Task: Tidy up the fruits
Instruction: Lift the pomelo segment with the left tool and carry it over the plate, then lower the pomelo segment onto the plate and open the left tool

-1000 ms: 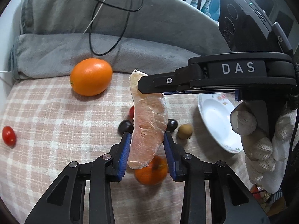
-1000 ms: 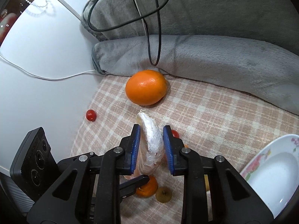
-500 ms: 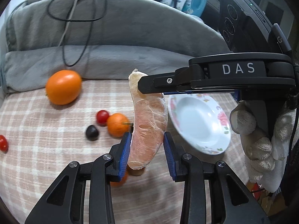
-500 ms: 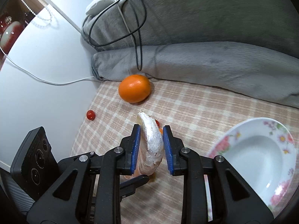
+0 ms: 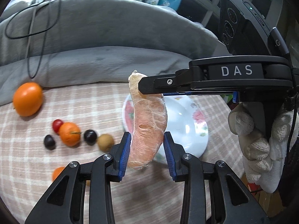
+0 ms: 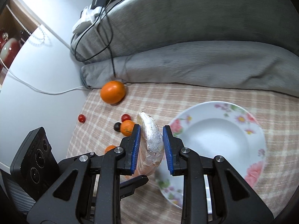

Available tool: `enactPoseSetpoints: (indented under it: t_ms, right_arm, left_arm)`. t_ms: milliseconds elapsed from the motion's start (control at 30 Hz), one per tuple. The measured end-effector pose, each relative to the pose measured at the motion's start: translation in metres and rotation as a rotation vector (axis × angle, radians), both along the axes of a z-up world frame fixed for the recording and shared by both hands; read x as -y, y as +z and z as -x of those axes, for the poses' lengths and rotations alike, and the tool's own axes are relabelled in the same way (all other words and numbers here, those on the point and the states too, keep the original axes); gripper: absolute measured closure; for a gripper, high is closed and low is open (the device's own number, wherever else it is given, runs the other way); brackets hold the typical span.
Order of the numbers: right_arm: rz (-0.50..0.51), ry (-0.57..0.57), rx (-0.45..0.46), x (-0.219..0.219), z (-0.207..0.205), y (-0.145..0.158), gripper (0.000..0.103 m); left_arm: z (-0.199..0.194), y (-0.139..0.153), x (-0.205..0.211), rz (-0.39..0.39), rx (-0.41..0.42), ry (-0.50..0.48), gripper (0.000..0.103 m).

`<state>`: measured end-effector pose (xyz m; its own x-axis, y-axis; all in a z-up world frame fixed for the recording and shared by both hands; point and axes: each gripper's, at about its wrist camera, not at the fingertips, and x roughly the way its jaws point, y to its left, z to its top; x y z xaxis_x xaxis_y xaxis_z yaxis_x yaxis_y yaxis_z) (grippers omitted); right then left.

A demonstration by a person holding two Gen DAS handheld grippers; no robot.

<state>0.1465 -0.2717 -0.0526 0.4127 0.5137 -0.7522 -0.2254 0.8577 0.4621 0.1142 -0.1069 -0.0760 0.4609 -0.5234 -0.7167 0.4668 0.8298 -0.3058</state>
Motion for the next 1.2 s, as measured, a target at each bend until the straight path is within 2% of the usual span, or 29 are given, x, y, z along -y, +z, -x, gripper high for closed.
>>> enactPoseSetpoints:
  t_ms: [433, 733, 800, 833, 900, 967, 1033, 1100, 1200]
  right_arm:
    - [0.004, -0.07, -0.017, 0.044, 0.006, -0.008, 0.078]
    - [0.027, -0.103, 0.013, 0.058, 0.011, -0.003, 0.077]
    - [0.033, -0.104, 0.021, 0.059, 0.012, 0.0, 0.077]
    - [0.038, -0.107, 0.025, 0.059, 0.013, 0.001, 0.073]
    - [0.056, -0.119, 0.04, 0.06, 0.015, 0.003, 0.06]
    - [0.076, -0.13, 0.064, 0.06, 0.019, 0.006, 0.038]
    - [0.089, -0.134, 0.077, 0.059, 0.021, 0.007, 0.034]
    - [0.1, -0.138, 0.083, 0.057, 0.022, 0.008, 0.031]
    - [0.119, -0.143, 0.097, 0.055, 0.025, 0.009, 0.022]
  left_arm:
    - [-0.002, -0.003, 0.045, 0.016, -0.015, -0.057, 0.069]
    - [0.0, -0.006, 0.055, 0.014, -0.01, -0.084, 0.069]
    - [0.002, -0.006, 0.055, 0.008, -0.005, -0.086, 0.063]
    - [0.003, -0.005, 0.054, 0.008, -0.001, -0.084, 0.063]
    - [0.004, -0.005, 0.054, 0.01, 0.0, -0.082, 0.062]
    - [0.007, -0.004, 0.049, 0.009, 0.004, -0.076, 0.062]
    - [0.008, -0.003, 0.045, 0.008, 0.008, -0.071, 0.061]
    - [0.008, -0.002, 0.042, 0.008, 0.009, -0.061, 0.056]
    - [0.009, 0.0, 0.036, 0.005, 0.019, -0.044, 0.05]
